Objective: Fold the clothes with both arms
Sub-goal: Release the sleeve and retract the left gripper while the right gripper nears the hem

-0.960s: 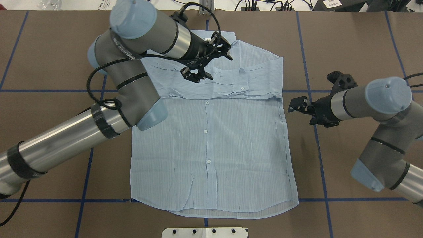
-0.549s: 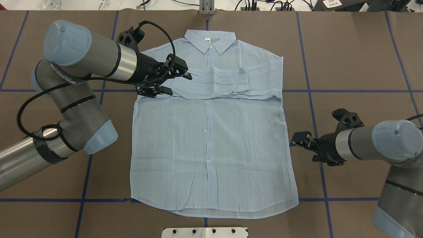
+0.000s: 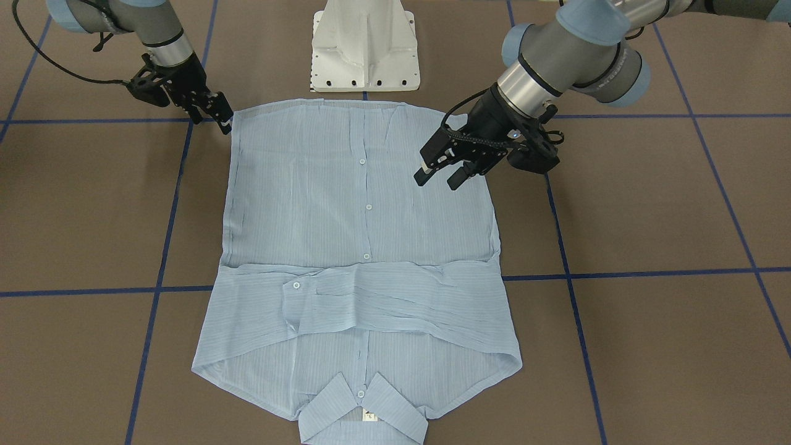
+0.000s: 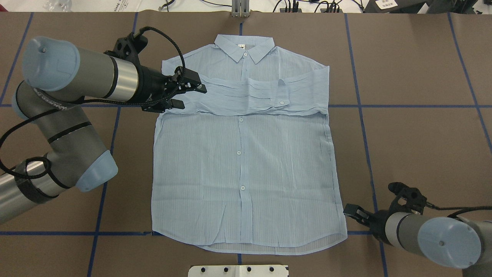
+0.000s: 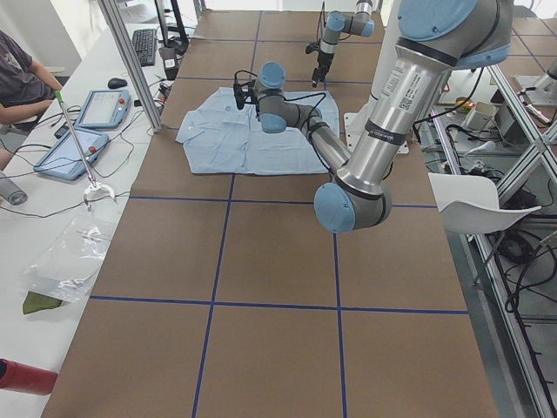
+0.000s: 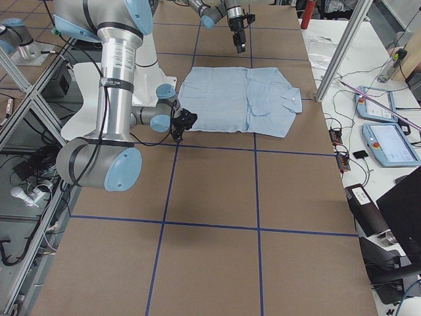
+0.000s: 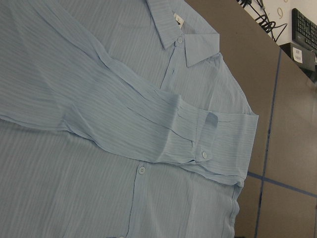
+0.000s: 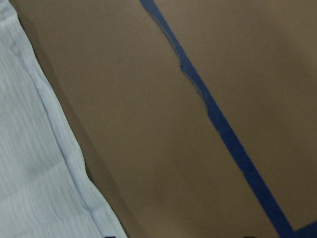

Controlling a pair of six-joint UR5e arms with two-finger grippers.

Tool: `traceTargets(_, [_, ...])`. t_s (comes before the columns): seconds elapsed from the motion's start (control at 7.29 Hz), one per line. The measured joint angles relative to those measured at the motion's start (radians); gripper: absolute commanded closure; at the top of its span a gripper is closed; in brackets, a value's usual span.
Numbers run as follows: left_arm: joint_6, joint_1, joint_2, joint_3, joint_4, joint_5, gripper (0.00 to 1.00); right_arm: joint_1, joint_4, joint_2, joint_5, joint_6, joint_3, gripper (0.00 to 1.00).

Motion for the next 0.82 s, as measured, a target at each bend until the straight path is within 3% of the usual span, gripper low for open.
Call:
traceTargets(0.14, [0.001,0.003,0.003,-0.001,0.0,0.012,0.17,-0.048,-0.057,0.021,-0.035,0.036,0.013,0.14])
traceTargets(0.41, [0.001,0.009,0.01,-0.002,0.0,0.026,0.17,-0.091,-0.131,0.084,-0.056,0.083,0.01,0.35])
traceTargets(0.82, [0.001,0.031,0.019,0.0,0.0,0.062,0.17,-0.107,-0.176,0.103,-0.079,0.095,0.013,0.43])
